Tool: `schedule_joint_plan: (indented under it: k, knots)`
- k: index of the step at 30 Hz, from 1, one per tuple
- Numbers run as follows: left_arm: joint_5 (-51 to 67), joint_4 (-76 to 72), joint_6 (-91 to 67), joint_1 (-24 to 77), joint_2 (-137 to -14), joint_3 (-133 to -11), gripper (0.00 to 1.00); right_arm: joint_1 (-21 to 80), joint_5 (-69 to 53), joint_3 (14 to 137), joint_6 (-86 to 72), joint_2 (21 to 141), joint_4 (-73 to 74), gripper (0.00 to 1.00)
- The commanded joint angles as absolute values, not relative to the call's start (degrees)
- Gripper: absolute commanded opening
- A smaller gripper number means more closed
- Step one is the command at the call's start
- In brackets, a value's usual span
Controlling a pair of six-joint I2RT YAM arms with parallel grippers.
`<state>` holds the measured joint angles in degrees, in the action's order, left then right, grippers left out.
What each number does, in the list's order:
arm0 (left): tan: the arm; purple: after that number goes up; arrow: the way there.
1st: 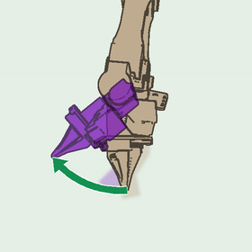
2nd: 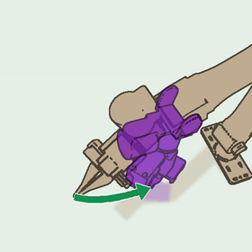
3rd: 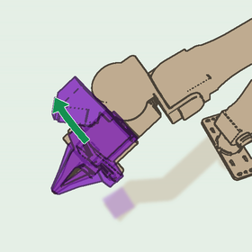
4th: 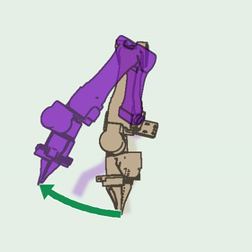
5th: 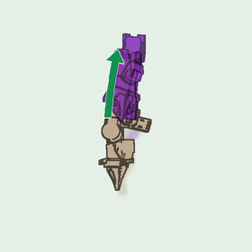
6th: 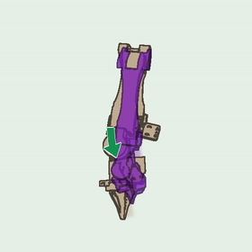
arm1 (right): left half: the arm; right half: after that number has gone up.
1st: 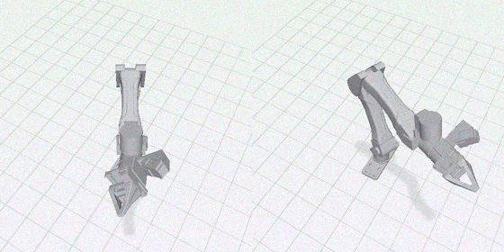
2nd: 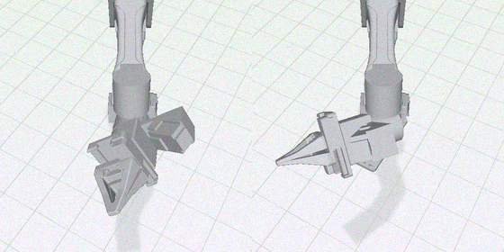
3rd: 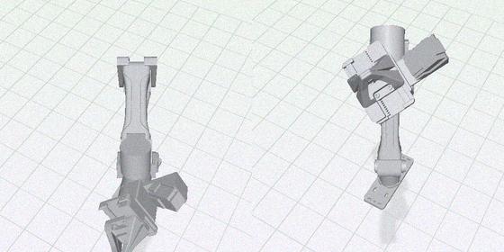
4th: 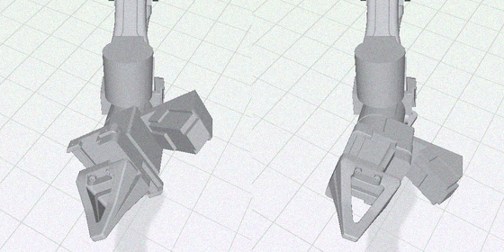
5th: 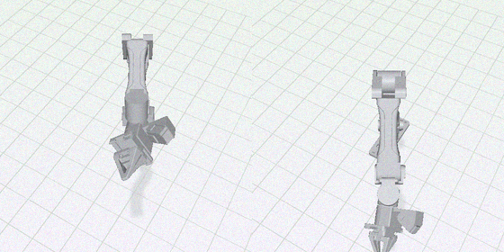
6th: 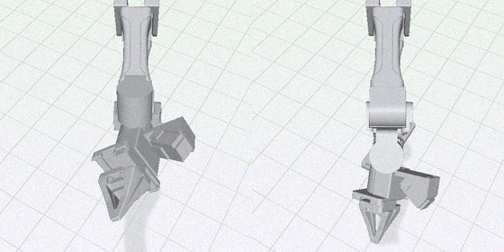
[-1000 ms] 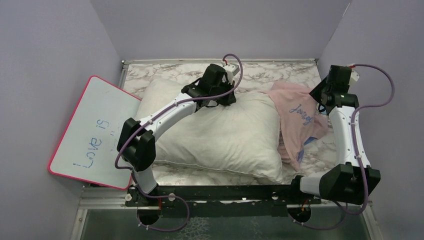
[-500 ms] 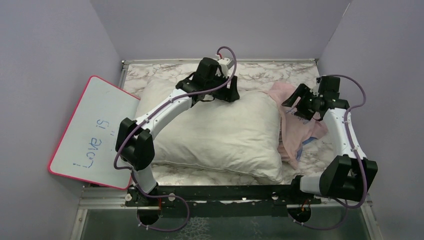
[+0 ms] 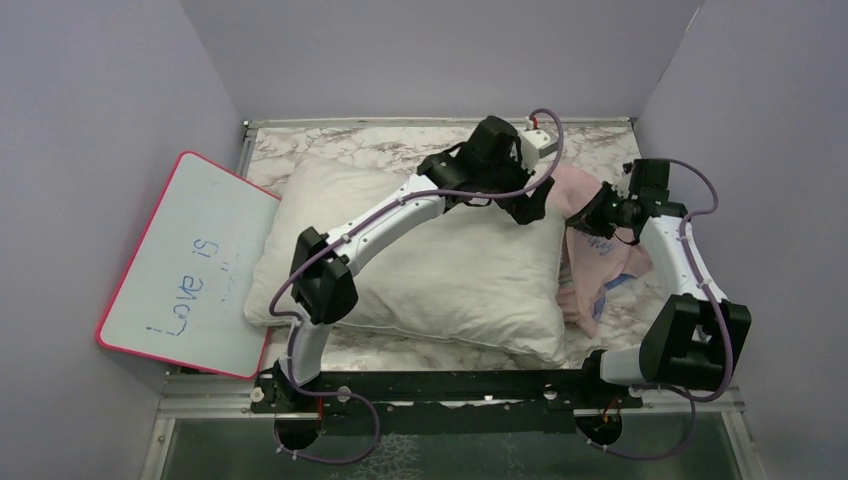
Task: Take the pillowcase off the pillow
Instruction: Remove the pillow from the pillowcase.
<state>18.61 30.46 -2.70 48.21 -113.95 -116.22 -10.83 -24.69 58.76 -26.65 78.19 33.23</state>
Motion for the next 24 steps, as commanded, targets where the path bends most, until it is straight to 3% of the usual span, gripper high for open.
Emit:
schedule_joint_plan:
  k: [1, 6, 8, 9, 10, 13, 14, 20, 24]
  knots:
    - [15.7, 38.6, 1.0, 48.5, -119.9, -117.7, 0.95, -11.0, -8.4, 63.3, -28.2, 77.8, 34.9, 0.00]
    - [6.2, 42.4, 1.7, 48.9, -123.2, -118.5, 0.94, -11.5, 12.4, 66.5, -29.5, 75.0, 36.6, 0.01]
    - [5.6, 45.7, 2.9, 49.1, -125.2, -120.9, 0.84, -12.4, 16.7, 69.1, -29.9, 75.8, 38.9, 0.01]
    - [5.4, 46.5, 3.3, 49.2, -125.6, -121.3, 0.75, -12.7, 17.6, 70.2, -30.0, 76.2, 39.8, 0.01]
    - [4.9, 46.8, 3.6, 49.3, -125.9, -121.2, 0.59, -12.7, 17.8, 70.9, -29.9, 76.4, 40.2, 0.00]
    - [4.2, 46.9, 3.3, 49.3, -125.3, -119.4, 0.05, -12.7, 15.0, 71.4, -29.9, 76.7, 40.3, 0.01]
    - [4.0, 46.7, 3.2, 49.3, -124.9, -119.0, 0.00, -12.7, 14.5, 71.3, -29.9, 76.6, 40.5, 0.01]
    - [0.4, 44.4, 0.3, 48.8, -117.8, -121.2, 0.00, -12.8, 17.4, 71.0, -29.3, 77.1, 42.1, 0.01]
    - [1.5, 43.0, -1.5, 47.5, -111.6, -125.4, 0.00, -12.8, 12.9, 69.6, -28.0, 76.3, 40.2, 0.01]
